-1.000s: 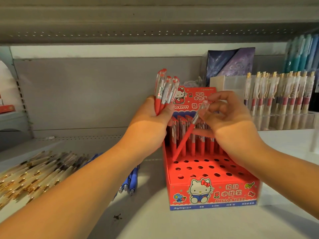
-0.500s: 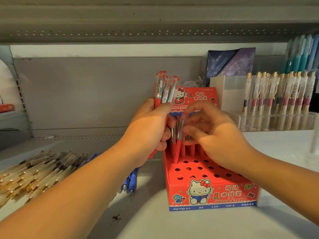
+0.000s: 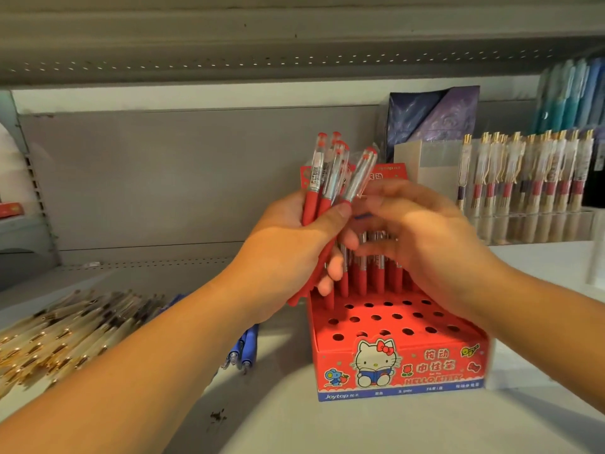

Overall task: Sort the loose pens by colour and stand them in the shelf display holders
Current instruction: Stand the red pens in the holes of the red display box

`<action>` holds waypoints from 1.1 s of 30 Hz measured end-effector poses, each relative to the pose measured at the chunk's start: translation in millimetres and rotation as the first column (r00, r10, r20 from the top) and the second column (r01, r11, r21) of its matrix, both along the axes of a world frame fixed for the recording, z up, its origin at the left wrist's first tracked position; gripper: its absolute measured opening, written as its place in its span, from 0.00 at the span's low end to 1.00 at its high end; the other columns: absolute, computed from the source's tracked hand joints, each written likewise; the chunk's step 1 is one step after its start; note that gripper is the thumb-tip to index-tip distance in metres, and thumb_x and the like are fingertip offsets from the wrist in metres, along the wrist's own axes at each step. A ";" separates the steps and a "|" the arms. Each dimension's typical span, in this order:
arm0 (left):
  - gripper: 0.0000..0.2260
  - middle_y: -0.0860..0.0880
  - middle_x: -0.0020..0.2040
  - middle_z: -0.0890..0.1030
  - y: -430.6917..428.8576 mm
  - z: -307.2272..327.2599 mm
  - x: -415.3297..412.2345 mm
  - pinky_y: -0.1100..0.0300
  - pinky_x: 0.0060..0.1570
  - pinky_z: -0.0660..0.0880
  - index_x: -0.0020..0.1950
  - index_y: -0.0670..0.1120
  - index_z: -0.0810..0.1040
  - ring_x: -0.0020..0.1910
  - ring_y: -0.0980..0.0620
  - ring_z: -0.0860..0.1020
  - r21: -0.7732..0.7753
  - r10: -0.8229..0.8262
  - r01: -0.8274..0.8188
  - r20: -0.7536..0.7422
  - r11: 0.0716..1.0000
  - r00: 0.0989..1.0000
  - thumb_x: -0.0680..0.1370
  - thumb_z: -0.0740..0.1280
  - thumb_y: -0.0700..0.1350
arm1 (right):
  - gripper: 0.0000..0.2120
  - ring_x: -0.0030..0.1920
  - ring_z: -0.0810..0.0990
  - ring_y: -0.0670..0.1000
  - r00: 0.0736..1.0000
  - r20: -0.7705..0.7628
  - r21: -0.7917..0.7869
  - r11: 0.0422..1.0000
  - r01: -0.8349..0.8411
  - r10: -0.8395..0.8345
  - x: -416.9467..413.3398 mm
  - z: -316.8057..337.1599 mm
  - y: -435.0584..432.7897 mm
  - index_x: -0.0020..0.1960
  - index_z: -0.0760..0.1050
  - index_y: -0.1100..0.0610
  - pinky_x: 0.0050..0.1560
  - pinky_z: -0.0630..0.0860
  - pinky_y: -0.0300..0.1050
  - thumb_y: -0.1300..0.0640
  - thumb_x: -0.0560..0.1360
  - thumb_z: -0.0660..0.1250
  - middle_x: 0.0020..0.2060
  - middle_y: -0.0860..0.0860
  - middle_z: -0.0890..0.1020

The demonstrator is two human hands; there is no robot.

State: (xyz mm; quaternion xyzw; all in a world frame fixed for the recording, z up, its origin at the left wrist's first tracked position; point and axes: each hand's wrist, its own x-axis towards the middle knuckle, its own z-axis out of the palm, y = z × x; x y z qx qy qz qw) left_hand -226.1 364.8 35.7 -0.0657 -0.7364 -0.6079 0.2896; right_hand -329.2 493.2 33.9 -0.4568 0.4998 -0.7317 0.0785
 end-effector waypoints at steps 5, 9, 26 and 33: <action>0.02 0.45 0.36 0.80 3.0 -3.0 0.8 0.62 0.19 0.69 0.54 0.44 0.73 0.21 0.51 0.73 -0.149 0.006 0.005 0.076 0.989 0.997 0.83 0.62 0.41 | 0.05 0.37 0.84 0.50 0.993 0.098 -0.033 0.998 -0.060 0.063 -5.5 8.0 8.3 0.43 0.79 0.57 0.35 0.80 0.40 0.59 0.67 0.71 0.38 0.54 0.85; 0.03 0.45 0.38 0.80 1.7 -3.2 0.1 0.59 0.21 0.73 0.54 0.44 0.73 0.25 0.48 0.75 -0.178 0.041 -0.024 0.094 0.984 0.995 0.83 0.62 0.43 | 0.03 0.39 0.85 0.53 0.982 0.172 -0.031 0.997 -0.073 0.077 -13.9 7.1 11.1 0.48 0.77 0.62 0.38 0.81 0.42 0.67 0.76 0.65 0.40 0.58 0.85; 0.06 0.52 0.31 0.81 -11.8 6.2 -2.4 0.65 0.21 0.67 0.46 0.49 0.74 0.22 0.54 0.70 -0.116 0.314 -0.328 -0.120 0.938 0.942 0.83 0.62 0.45 | 0.17 0.36 0.85 0.53 0.959 -0.149 -0.074 0.970 0.231 -0.240 -13.1 2.0 8.3 0.54 0.73 0.52 0.37 0.84 0.51 0.73 0.76 0.66 0.31 0.52 0.83; 0.08 0.47 0.33 0.79 -8.5 3.9 -2.9 0.65 0.21 0.59 0.45 0.45 0.73 0.20 0.54 0.62 0.053 0.151 -0.148 -0.054 0.987 0.987 0.84 0.61 0.45 | 0.19 0.39 0.85 0.59 0.930 -0.277 -0.034 0.969 0.244 -0.243 -14.9 -4.7 5.3 0.52 0.76 0.46 0.42 0.83 0.62 0.71 0.76 0.67 0.32 0.53 0.82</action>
